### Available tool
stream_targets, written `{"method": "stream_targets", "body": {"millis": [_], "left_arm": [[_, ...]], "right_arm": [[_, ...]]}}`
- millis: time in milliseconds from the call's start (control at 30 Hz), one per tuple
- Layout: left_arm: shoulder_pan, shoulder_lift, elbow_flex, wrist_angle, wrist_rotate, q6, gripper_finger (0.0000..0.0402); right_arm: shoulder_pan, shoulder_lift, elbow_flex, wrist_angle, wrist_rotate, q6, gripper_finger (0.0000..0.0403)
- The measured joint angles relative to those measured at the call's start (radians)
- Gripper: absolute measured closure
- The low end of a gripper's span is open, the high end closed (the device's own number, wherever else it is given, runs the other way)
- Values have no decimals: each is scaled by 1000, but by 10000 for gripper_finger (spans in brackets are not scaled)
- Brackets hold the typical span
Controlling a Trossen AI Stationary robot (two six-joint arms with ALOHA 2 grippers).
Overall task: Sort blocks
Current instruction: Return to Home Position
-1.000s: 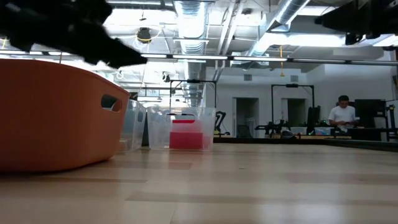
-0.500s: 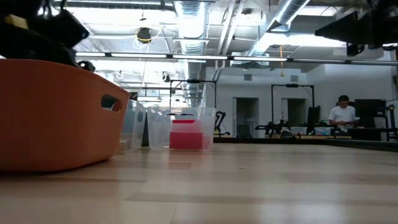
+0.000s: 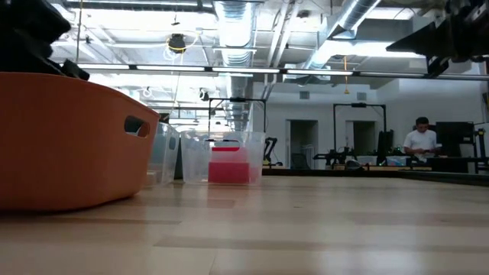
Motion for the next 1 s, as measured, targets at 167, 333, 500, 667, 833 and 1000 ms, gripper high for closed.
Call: {"method": "stream_targets", "body": {"millis": [167, 333, 500, 667, 833, 1000], "left_arm": [[-64, -112, -7, -47, 76, 33, 228], [-130, -244, -30, -48, 135, 181, 228], [-153, -383, -74, -45, 210, 324, 228], [-149, -404, -89, -20, 174, 278, 228], [-149, -399, -87, -50, 166, 229, 228], [-149, -399, -87, -55, 166, 262, 228]], "right_arm": [[0, 0, 0, -44, 0, -1, 403], [0, 0, 0, -66, -1, -1, 403], [0, 0, 0, -79, -2, -1, 403], [0, 0, 0, -80, -2, -1, 403], [0, 0, 0, -79, -3, -1, 403], [0, 0, 0, -80, -3, -1, 403]]}}
